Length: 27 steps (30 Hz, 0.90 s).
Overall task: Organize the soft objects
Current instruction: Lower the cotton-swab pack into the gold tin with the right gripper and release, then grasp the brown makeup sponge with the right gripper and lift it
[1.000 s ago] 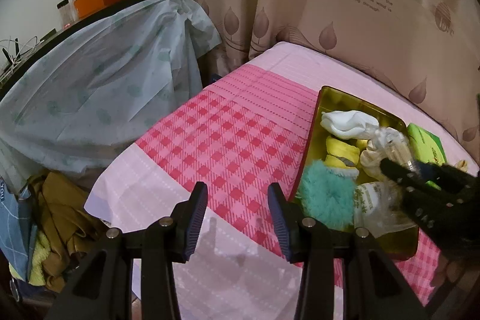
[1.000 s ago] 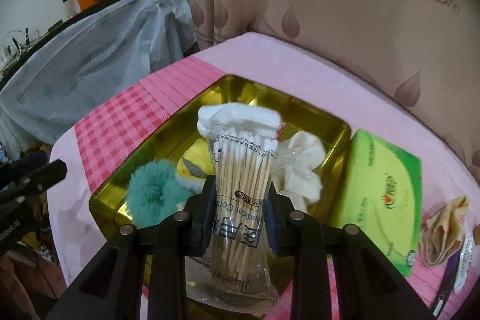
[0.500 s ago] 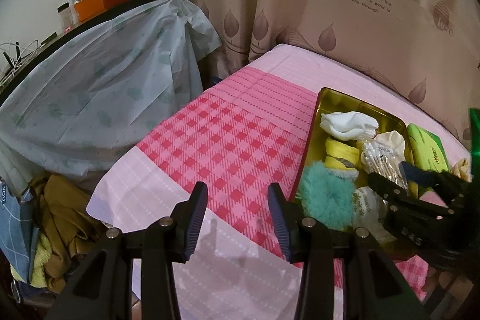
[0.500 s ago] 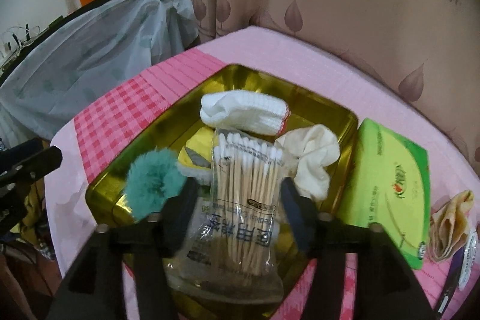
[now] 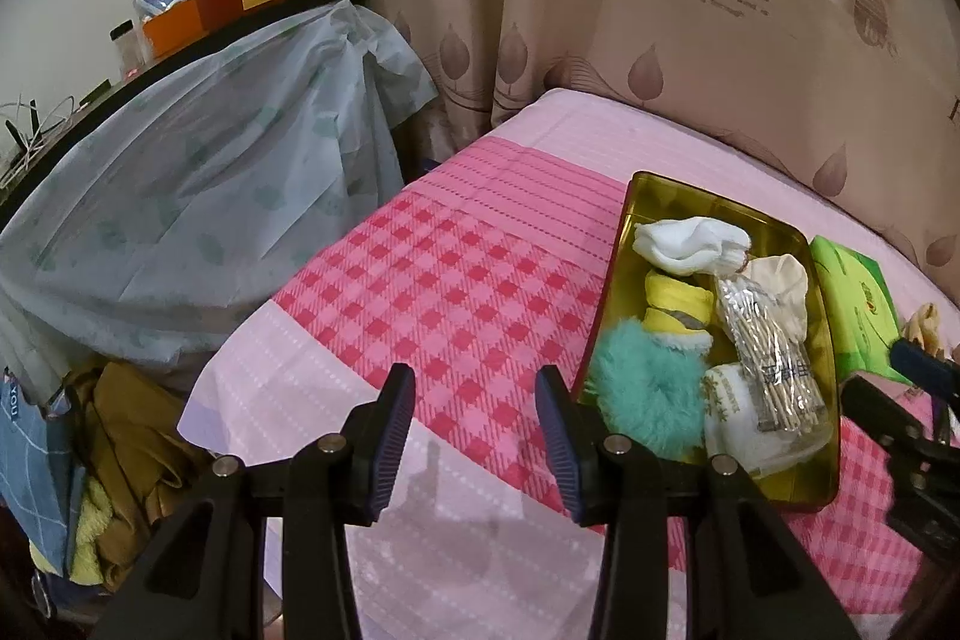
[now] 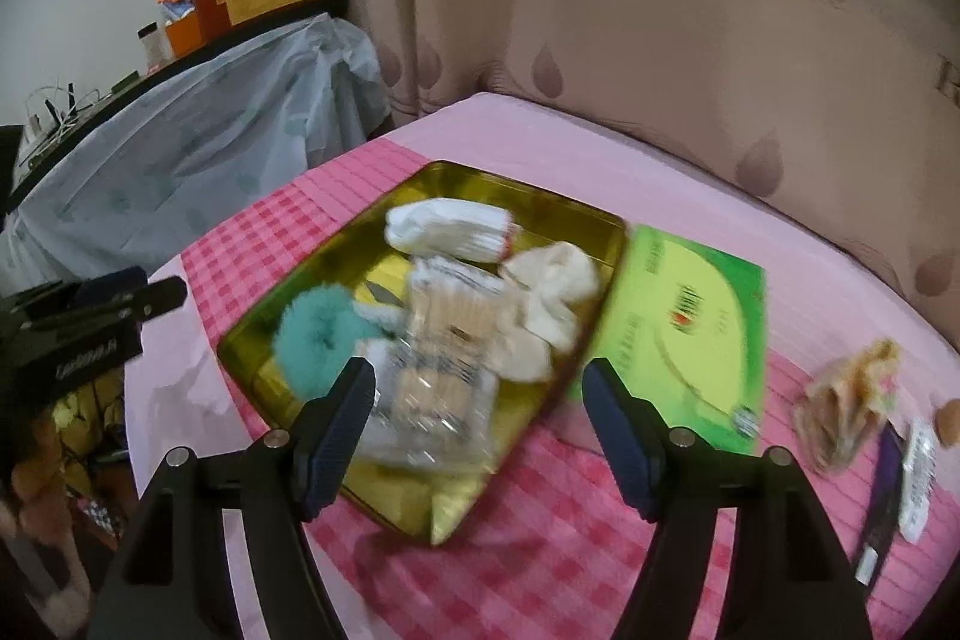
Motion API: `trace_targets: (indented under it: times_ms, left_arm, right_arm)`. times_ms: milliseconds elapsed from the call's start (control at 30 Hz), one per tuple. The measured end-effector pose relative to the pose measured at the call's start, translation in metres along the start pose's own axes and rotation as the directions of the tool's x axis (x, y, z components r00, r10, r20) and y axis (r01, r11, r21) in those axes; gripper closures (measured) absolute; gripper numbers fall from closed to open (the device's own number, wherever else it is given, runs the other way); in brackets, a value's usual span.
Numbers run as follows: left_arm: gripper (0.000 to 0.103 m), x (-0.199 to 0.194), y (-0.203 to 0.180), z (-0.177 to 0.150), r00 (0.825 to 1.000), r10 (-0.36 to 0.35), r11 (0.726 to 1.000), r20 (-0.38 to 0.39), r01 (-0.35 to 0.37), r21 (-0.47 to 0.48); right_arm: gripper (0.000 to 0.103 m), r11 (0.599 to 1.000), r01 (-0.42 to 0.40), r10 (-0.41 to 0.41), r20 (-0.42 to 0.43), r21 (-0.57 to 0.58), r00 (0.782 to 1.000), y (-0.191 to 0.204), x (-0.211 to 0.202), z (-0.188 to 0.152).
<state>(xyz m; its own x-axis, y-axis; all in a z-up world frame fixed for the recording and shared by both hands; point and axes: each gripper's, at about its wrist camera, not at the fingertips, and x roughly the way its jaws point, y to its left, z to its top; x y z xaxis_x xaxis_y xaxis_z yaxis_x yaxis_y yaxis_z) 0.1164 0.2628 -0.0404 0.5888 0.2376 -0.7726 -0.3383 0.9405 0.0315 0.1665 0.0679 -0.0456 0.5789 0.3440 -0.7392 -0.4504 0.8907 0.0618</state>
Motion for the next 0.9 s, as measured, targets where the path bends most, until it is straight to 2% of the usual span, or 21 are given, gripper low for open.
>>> trace_targets:
  times_ms: [233, 433, 633, 700, 900]
  left_arm:
    - [0.061, 0.000, -0.005, -0.003, 1.000, 0.005, 1.000, -0.003, -0.005, 0.023]
    - [0.061, -0.001, -0.005, -0.004, 1.000, 0.009, 1.000, 0.000, -0.009, 0.026]
    - [0.061, 0.000, -0.008, -0.005, 1.000, 0.016, 0.999, -0.003, -0.016, 0.047]
    - [0.061, 0.000, -0.010, -0.006, 1.000, 0.021, 0.998, -0.001, -0.021, 0.054]
    - [0.061, 0.005, -0.015, -0.007, 0.999, 0.036, 0.996, 0.000, -0.035, 0.084]
  right_arm:
    - [0.033, 0.995, 0.082, -0.084, 0.020, 0.054, 0.996, -0.049, -0.035, -0.023]
    - [0.033, 0.969, 0.190, -0.194, 0.012, 0.158, 0.981, -0.115, -0.059, -0.048]
    - [0.033, 0.905, 0.323, -0.331, -0.017, 0.278, 0.943, -0.195, -0.085, -0.083]
    - [0.033, 0.871, 0.377, -0.386, -0.036, 0.314, 0.922, -0.224, -0.094, -0.096]
    - [0.033, 0.799, 0.457, -0.471, -0.064, 0.391, 0.880, -0.293, -0.110, -0.126]
